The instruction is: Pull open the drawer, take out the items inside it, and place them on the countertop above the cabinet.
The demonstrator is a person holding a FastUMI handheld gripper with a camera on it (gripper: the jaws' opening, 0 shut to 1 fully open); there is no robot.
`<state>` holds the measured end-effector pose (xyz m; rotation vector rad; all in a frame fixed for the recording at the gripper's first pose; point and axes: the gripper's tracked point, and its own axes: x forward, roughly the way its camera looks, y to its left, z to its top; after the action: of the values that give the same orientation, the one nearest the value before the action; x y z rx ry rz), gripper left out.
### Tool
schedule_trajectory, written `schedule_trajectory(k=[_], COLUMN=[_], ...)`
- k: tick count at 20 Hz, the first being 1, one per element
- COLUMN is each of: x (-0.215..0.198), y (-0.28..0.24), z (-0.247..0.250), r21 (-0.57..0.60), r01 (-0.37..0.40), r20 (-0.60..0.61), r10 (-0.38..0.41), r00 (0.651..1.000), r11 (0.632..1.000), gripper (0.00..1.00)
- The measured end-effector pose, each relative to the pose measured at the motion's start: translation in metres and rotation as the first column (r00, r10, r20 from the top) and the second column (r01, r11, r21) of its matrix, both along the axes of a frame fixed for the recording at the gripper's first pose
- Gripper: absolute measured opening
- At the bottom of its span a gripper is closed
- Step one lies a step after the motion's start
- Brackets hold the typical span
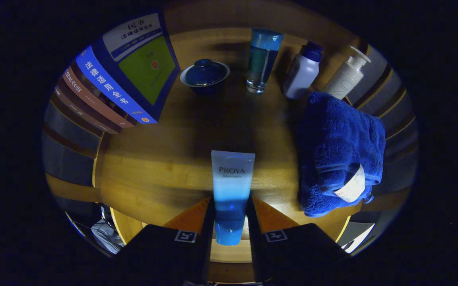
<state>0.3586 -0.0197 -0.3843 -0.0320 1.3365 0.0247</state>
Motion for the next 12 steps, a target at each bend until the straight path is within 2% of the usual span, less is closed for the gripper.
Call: schedule_trajectory(k=[3,5,7,10,12], x=[0.004,-0.003,0.006,0.008,0.005], y=[0.004,0.000,-0.001,-0.001,-0.001], z=[0.001,0.014,0.023,0.045,0.062], r21=[0.033,0.030,0.043,0.042,0.038], r01=[0.013,0.002,0.010,0.010,0.003], r20=[0.027,0.070,0.140,0.292,0.409], r10=[-0.014,-0.004,-0.016,-0.022,-0.018], r00=[1.000,0.998,0.990,0.956,0.912], r11=[0.999,1.000,0.999,0.999,0.999], gripper=[0.54,0.77,1.00,0.99,0.99])
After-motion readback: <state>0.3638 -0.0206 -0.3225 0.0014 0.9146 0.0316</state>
